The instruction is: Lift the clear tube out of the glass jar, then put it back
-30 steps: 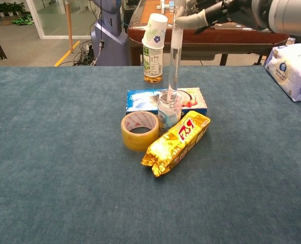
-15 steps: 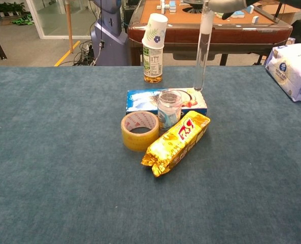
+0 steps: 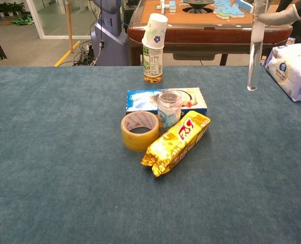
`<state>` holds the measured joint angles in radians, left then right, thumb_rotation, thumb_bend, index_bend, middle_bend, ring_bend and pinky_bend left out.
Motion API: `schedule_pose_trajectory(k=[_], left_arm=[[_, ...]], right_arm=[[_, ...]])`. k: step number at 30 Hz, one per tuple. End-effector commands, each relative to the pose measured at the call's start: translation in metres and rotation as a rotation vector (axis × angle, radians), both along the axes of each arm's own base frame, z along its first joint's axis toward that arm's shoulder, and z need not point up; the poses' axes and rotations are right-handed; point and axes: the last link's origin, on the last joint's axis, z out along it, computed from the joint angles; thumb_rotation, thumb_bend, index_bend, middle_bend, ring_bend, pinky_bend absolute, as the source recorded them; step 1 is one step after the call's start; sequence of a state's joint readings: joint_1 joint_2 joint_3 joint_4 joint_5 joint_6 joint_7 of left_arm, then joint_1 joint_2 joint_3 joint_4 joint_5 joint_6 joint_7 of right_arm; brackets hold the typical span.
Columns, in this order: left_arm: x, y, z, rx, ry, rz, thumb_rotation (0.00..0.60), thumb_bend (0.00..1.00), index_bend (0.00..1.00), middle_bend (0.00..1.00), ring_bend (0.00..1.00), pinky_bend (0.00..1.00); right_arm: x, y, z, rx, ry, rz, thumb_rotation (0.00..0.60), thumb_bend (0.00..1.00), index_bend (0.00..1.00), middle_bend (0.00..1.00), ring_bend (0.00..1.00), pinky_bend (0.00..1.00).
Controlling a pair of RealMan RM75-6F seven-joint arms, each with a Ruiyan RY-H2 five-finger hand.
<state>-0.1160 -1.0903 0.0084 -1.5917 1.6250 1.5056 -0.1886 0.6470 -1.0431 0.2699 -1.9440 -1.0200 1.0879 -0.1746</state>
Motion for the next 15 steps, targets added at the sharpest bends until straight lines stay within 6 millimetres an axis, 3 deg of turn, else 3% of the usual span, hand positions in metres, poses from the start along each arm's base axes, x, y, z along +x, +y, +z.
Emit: schedule_pose_trajectory(k=[1, 9, 15], left_arm=[[0.000, 0.000, 0.000, 0.000, 0.000, 0.001, 0.600, 0.14, 0.54, 0.70, 0.52, 0.70], [-0.001, 0.000, 0.001, 0.001, -0.003, 0.005, 0.600, 0.14, 0.54, 0.70, 0.52, 0.70], [-0.001, 0.000, 0.000, -0.004, -0.002, 0.009, 0.600, 0.14, 0.54, 0.70, 0.52, 0.70]], right_arm=[[-0.001, 0.001, -0.004, 0.055, -0.113, 0.008, 0.600, 0.49, 0.61, 0.47, 0.25, 0.27], [-0.008, 0.003, -0.007, 0.130, -0.336, 0.103, 0.600, 0.51, 0.63, 0.52, 0.30, 0.29], [-0.022, 0.000, -0.012, 0.176, -0.198, 0.101, 0.600, 0.51, 0.63, 0.52, 0.30, 0.32]])
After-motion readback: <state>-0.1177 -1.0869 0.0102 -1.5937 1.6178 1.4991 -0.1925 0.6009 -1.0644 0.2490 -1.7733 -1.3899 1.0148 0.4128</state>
